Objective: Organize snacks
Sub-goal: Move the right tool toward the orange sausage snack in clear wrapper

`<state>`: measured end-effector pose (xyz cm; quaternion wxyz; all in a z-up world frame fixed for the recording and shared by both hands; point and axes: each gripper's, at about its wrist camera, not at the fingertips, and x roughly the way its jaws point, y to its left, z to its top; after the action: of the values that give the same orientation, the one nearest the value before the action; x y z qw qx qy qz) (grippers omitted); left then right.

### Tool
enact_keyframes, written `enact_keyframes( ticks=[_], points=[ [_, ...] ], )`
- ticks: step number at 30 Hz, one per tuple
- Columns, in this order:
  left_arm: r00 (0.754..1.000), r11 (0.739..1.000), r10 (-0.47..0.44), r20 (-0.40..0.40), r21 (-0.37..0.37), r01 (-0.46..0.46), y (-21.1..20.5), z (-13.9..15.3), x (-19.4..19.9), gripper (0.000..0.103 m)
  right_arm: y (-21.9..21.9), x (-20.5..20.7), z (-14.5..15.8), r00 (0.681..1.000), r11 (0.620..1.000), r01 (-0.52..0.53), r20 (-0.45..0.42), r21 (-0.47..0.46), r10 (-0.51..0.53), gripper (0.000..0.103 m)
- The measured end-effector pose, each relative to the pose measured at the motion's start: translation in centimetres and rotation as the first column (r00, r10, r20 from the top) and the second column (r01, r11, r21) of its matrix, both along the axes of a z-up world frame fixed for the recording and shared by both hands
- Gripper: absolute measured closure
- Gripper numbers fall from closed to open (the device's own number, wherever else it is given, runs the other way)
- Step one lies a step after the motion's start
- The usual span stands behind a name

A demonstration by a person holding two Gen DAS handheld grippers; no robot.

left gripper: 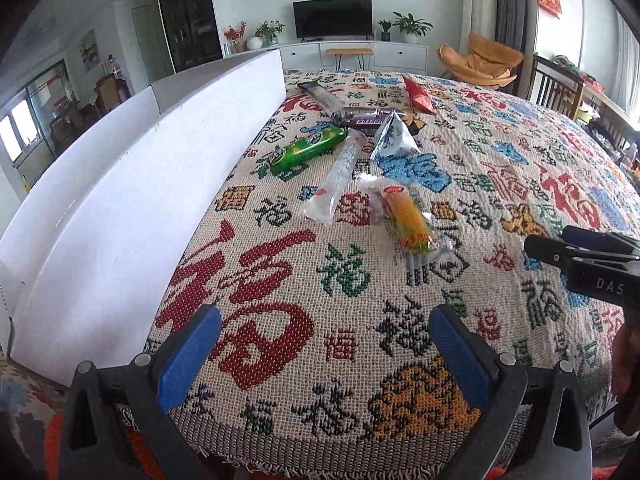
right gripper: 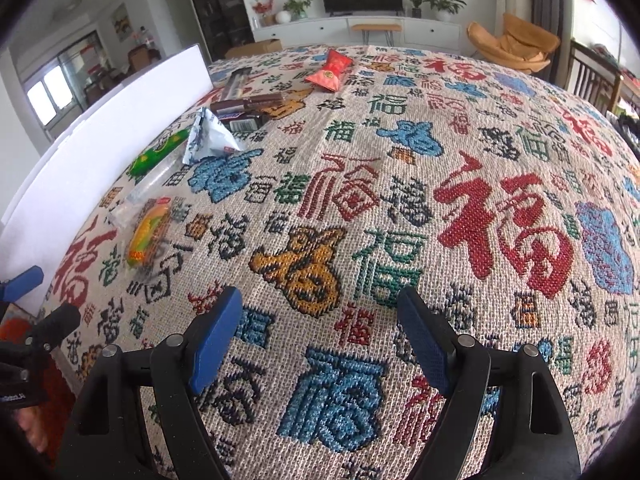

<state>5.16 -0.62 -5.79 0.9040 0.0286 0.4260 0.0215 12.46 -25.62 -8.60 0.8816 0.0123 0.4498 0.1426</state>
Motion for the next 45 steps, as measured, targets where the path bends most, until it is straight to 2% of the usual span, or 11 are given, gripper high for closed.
enact_keyframes(
  ticks=[7,15,20,29,40,42,45],
  points=[
    [0.999,1.0,-0.009,-0.048,0.013,0.009,0.2,-1.5,0.2,0.0,-0.3,-0.2,-0.2,0.999,0.999,0.036,0.009,0.033,-0.036,0.017],
    [0.997,1.0,0.008,-0.075,-0.005,-0.008,0.8,-2.1,0.5,0.0,1.6,-0.3,-0.5,1.0,0.994,0.009,0.018,-0.105,-0.007,0.014],
    [0.997,1.0,0.008,-0.079,-0.009,-0.009,0.8,-2.2,0.5,0.0,1.5,-0.4,-0.5,1.0,0.995,0.012,0.021,-0.098,-0.01,0.013],
    [0.995,0.998,0.013,-0.096,-0.064,-0.02,1.5,-2.5,0.6,0.0,1.4,-0.4,-0.5,1.0,0.995,0.013,0.022,-0.099,-0.011,0.013],
    [0.993,0.998,0.005,-0.115,-0.056,-0.011,1.5,-2.3,0.0,0.0,1.4,-0.5,-0.6,1.0,0.995,0.012,0.021,-0.099,-0.01,0.013],
    [0.993,0.999,-0.006,-0.116,-0.052,0.0,1.5,-1.9,-0.7,0.0,1.4,-0.4,-0.5,1.0,0.995,0.004,0.008,-0.103,-0.003,0.013],
    [0.996,0.997,-0.022,-0.087,-0.075,0.015,2.0,-1.0,-2.0,0.0,1.8,0.9,0.2,0.996,0.994,-0.05,-0.076,-0.098,0.043,0.014]
  ],
)
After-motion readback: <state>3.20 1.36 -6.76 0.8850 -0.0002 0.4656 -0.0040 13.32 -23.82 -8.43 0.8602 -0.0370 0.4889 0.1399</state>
